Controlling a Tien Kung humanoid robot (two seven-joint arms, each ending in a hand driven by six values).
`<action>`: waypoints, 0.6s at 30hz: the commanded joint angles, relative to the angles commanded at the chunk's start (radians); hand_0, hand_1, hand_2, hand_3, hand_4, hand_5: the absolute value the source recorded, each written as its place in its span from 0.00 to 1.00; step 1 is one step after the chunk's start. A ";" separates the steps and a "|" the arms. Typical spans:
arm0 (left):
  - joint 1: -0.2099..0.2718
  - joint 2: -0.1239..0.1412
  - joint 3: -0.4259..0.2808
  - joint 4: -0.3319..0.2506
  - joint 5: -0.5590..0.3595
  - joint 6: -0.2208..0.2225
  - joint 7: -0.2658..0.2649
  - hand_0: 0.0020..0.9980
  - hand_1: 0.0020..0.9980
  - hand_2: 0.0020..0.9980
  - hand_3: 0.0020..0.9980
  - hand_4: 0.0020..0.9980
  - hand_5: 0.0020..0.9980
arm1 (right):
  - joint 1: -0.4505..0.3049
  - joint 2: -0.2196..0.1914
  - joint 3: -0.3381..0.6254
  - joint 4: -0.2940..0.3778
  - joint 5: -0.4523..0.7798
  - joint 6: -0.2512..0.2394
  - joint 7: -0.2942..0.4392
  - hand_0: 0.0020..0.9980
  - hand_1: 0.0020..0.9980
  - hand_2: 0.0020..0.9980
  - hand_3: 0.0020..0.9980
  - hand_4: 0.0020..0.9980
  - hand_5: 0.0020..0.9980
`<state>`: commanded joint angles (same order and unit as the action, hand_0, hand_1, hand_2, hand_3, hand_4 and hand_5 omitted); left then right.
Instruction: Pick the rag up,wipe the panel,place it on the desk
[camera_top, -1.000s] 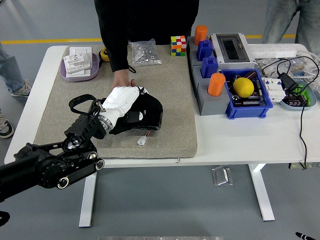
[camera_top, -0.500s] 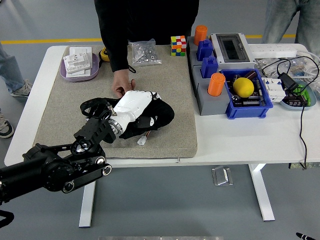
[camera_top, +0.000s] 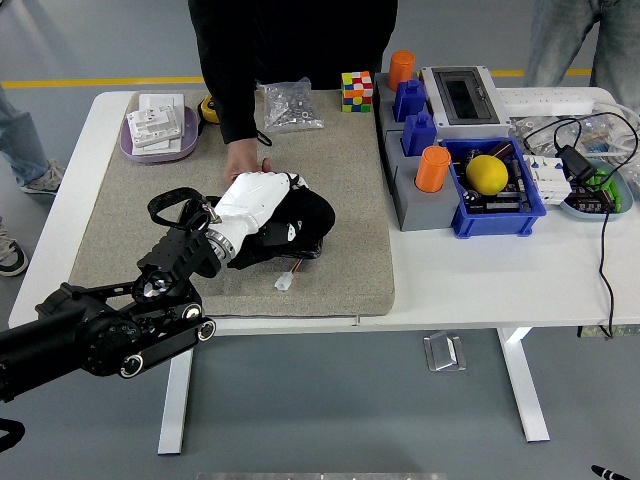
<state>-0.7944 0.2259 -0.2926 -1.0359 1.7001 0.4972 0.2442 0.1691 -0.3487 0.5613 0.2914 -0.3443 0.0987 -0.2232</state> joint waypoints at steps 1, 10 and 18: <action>0.002 0.002 -0.004 0.003 0.001 0.000 -0.001 0.24 0.16 0.56 0.53 0.27 0.00 | 0.000 0.001 0.001 0.000 0.000 0.000 0.001 0.78 0.67 0.72 0.64 1.00 0.56; 0.020 0.038 -0.051 0.039 0.012 0.002 -0.006 0.24 0.15 0.56 0.52 0.26 0.00 | -0.007 0.007 0.009 -0.001 -0.002 0.000 0.000 0.78 0.67 0.72 0.64 1.00 0.56; 0.027 0.078 -0.084 0.057 0.019 0.000 -0.007 0.24 0.15 0.56 0.52 0.26 0.00 | -0.010 0.009 0.013 -0.001 -0.002 0.000 0.000 0.78 0.67 0.72 0.64 1.00 0.56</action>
<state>-0.7669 0.3041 -0.3769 -0.9788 1.7193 0.4977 0.2375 0.1586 -0.3395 0.5743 0.2900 -0.3461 0.0982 -0.2234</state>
